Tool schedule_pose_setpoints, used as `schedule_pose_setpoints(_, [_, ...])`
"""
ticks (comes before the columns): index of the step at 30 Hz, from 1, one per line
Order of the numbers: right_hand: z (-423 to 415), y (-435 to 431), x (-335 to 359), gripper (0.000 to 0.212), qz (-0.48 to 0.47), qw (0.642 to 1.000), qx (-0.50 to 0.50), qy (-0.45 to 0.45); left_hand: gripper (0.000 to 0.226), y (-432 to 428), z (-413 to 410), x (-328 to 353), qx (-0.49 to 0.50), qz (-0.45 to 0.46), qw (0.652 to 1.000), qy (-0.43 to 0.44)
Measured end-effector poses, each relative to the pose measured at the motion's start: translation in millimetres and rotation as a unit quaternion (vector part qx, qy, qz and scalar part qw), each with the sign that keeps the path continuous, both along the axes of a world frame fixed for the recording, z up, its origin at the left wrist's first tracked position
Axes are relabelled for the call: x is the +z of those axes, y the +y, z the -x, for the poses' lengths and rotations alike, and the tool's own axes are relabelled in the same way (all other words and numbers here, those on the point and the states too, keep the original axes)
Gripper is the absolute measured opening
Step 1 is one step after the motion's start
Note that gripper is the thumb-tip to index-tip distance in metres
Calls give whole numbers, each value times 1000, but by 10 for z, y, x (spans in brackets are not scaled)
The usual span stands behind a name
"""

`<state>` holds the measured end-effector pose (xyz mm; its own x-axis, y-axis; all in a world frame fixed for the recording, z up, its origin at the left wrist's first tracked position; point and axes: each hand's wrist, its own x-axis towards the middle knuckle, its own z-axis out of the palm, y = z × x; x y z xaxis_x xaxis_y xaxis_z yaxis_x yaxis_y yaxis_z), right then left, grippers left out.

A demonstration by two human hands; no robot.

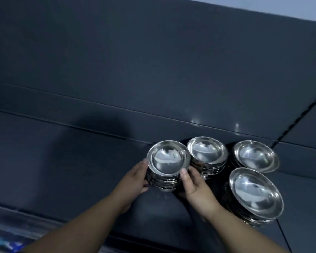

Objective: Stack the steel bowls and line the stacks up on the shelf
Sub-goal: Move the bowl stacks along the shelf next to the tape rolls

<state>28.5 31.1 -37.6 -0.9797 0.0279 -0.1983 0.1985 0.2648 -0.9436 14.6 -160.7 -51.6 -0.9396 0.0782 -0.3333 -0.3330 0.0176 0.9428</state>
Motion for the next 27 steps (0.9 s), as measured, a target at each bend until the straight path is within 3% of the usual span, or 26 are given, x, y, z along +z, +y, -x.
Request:
schedule_pose_setpoints(2, [-23, -29, -14, 106, 26, 1000, -8, -9, 50, 31, -5, -15, 2, -35, 999, -8])
schedule_pose_setpoints(5, [-127, -54, -9, 92, 52, 999, -4, -16, 50, 74, -124, 24, 19, -42, 999, 18])
schedule_pose_setpoints(13, [-864, 254, 166, 109, 51, 998, 21, 16, 55, 409, -843, 212, 79, 77, 985, 135])
schedule_pose_setpoints(18, [-1650, 811, 298, 94, 52, 998, 15, 22, 55, 1002, -1566, 416, 72, 112, 973, 187])
schedule_pose_setpoints(20, [-1966, 1099, 321, 92, 53, 998, 7, 31, 44, 1317, -1837, 453, 68, 112, 971, 201])
schedule_pose_setpoints(22, [-2328, 1483, 344, 86, 61, 997, -15, 42, 36, 1693, -2116, 474, 44, 126, 970, 204])
schedule_pose_setpoints(25, [-2846, 2074, 329, 93, 51, 996, -65, 43, 60, 2294, -2431, 404, -30, 80, 984, 157])
schedule_pose_setpoints(27, [-3195, 2483, 312, 99, 45, 993, -101, 41, 50, 2727, -2635, 378, -57, 25, 992, 107])
